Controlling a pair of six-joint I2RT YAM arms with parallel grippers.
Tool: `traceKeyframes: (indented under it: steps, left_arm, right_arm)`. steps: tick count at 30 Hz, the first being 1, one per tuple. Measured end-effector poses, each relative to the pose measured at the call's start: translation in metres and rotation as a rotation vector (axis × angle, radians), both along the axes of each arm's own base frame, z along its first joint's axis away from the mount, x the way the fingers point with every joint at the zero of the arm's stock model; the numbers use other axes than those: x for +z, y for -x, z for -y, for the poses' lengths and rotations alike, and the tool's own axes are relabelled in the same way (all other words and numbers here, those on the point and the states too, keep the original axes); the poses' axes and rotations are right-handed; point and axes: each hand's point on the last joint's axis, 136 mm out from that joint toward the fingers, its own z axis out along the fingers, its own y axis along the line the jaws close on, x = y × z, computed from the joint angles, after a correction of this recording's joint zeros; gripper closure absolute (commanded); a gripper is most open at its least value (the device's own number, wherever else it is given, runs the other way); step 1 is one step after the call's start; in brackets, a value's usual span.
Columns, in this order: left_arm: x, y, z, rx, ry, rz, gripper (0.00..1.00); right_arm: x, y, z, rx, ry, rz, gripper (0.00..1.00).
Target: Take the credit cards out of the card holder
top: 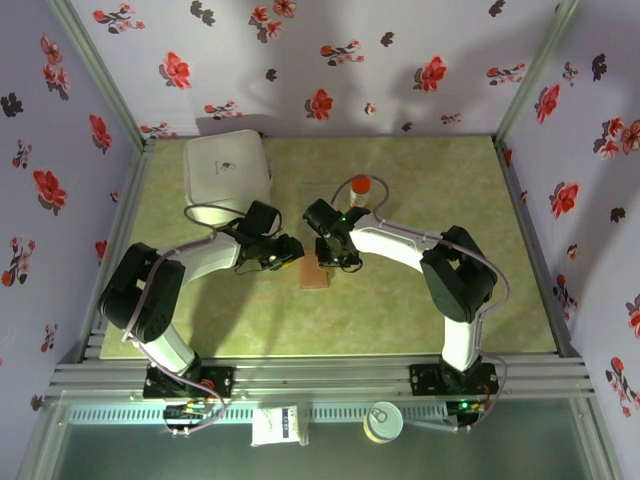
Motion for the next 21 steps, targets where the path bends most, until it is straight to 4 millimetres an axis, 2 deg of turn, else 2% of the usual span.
traceKeyframes:
  steps: [9,14,21]
  left_arm:
    - [-0.002,-0.006,-0.011,0.036,-0.027,0.003,0.66]
    - [0.001,-0.008,-0.014,0.046,-0.025,0.011,0.66]
    - [0.001,-0.008,-0.014,0.046,-0.025,0.011,0.66]
  right_arm:
    - [0.002,0.002,-0.016,0.036,-0.036,-0.006,0.54]
    - [-0.007,0.002,-0.02,0.04,-0.03,-0.019,0.5]
    - [-0.009,0.003,-0.02,0.043,-0.029,-0.028,0.49]
